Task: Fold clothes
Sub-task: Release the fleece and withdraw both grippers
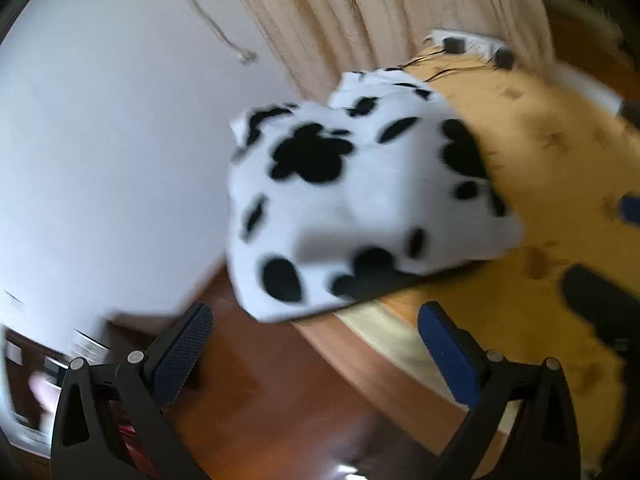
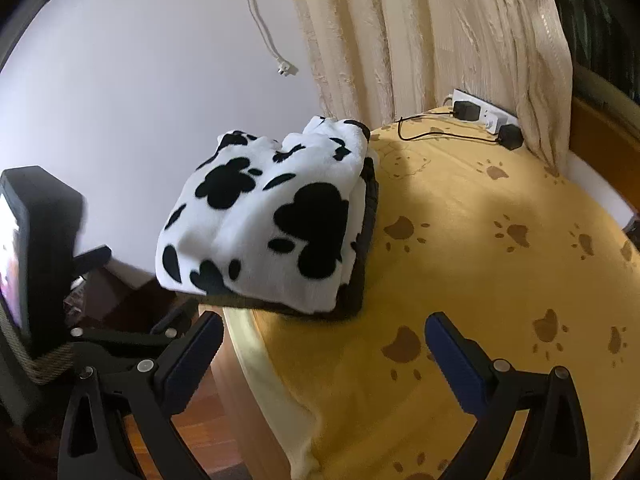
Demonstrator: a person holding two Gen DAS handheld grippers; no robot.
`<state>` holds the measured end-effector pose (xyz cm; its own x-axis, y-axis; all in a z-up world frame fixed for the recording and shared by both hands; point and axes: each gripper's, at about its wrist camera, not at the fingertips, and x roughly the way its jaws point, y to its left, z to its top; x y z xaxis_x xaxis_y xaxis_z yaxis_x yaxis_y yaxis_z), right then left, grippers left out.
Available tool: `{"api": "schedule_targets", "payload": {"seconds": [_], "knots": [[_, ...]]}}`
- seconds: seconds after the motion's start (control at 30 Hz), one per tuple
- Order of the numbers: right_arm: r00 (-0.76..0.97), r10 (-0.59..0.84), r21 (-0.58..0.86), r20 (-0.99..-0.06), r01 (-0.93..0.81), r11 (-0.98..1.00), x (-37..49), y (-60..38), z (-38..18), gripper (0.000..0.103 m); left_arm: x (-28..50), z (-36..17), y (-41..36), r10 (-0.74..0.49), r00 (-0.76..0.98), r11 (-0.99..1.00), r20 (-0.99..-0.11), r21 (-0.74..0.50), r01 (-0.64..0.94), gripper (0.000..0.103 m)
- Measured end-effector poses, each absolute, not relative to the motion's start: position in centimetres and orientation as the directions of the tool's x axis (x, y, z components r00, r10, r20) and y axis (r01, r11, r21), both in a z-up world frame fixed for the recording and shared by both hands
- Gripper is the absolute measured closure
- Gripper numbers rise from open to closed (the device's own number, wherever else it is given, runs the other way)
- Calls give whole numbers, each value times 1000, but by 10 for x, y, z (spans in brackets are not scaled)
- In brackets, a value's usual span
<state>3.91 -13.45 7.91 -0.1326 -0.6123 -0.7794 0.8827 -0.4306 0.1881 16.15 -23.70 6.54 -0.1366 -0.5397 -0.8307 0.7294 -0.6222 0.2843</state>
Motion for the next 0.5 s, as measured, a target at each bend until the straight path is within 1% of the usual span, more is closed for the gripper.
{"api": "schedule_targets", "payload": {"seconds": [0.1,0.17,0.33,0.5], "knots": [[-144,-611,162,-779,894,-418,46,-130,83,1,178,74,-241,-450,-207,-613,-868,132,779,0],[-145,-612,152,-777,901,-406,50,-128,86,1,188,80,-241,-452,-217,-587,-865,105,803,0],[-131,-614,143,-779,916,-376,58,-127,85,1,194,86,-228,-517,-180,-560,-837,172,811,0],[-127,-614,132,-779,924,-358,63,-128,85,1,201,85,-225,-515,-180,-555,-838,167,815,0]]}}
